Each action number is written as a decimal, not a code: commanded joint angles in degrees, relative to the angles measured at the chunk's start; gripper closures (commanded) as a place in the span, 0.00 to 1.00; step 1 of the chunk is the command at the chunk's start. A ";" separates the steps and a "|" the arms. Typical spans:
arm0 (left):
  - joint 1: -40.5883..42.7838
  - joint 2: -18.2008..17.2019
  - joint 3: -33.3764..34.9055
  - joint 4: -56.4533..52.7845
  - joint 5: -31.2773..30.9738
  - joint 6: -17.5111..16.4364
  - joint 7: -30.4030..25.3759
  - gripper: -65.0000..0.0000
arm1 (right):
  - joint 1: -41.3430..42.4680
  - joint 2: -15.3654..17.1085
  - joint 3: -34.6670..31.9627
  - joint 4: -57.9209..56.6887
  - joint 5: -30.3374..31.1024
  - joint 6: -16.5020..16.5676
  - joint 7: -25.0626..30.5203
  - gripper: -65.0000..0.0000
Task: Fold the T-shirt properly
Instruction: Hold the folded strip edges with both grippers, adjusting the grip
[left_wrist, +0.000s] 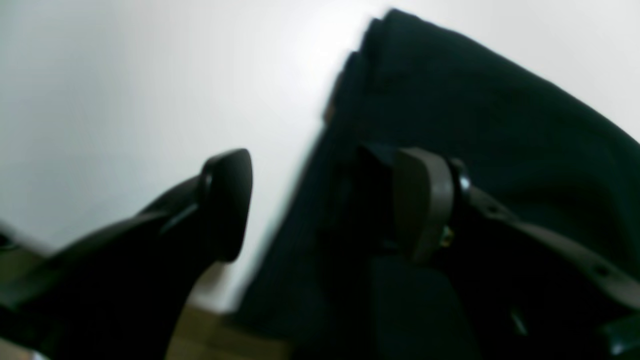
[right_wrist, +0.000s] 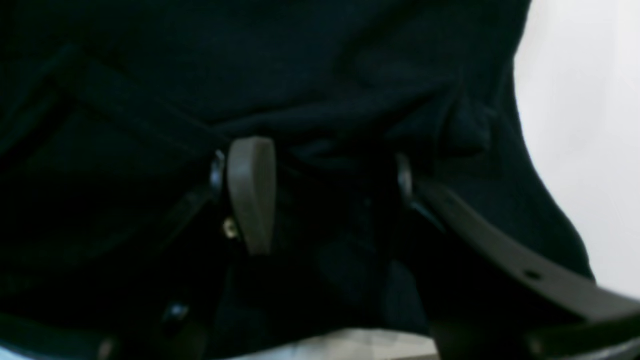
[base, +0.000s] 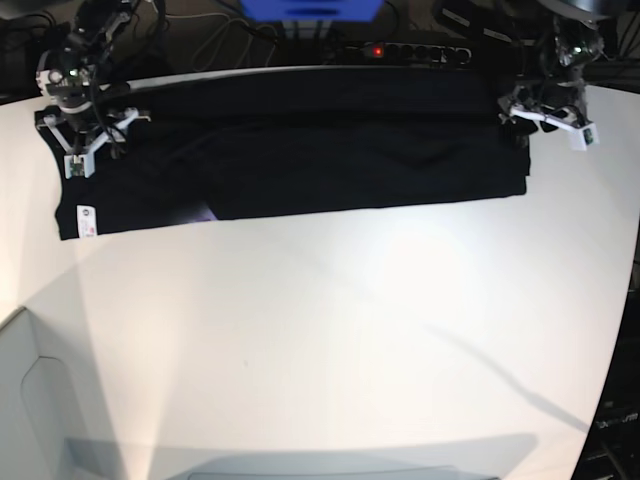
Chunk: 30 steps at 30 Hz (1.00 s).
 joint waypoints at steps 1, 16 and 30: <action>0.60 -0.71 -0.23 -0.12 0.05 -0.06 -1.02 0.35 | -0.02 0.19 0.06 0.57 -0.11 0.60 -0.03 0.52; -2.39 -1.24 2.32 -6.71 0.14 -0.06 -1.02 0.45 | 0.15 0.28 -0.03 0.48 -0.11 0.60 -0.03 0.52; -4.06 -1.15 2.32 -10.32 0.14 -0.06 -1.11 1.00 | 0.86 0.28 -0.03 0.48 -0.11 0.60 -0.03 0.52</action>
